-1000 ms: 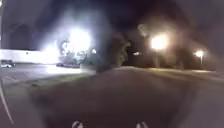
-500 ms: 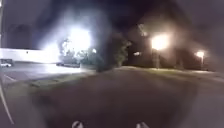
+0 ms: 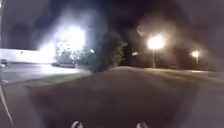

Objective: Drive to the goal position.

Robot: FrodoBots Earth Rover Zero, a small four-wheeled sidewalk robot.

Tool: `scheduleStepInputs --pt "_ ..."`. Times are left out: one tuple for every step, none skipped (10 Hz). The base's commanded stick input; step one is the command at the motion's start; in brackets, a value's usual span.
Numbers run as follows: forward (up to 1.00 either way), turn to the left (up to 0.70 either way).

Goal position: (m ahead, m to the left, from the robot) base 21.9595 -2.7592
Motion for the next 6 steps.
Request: scheduleStepInputs --pt "0.5 0.0" --pt "0.5 0.0" --pt "0.5 0.0" --pt "0.5 0.0" --pt "0.5 0.0" --pt "0.5 0.0"
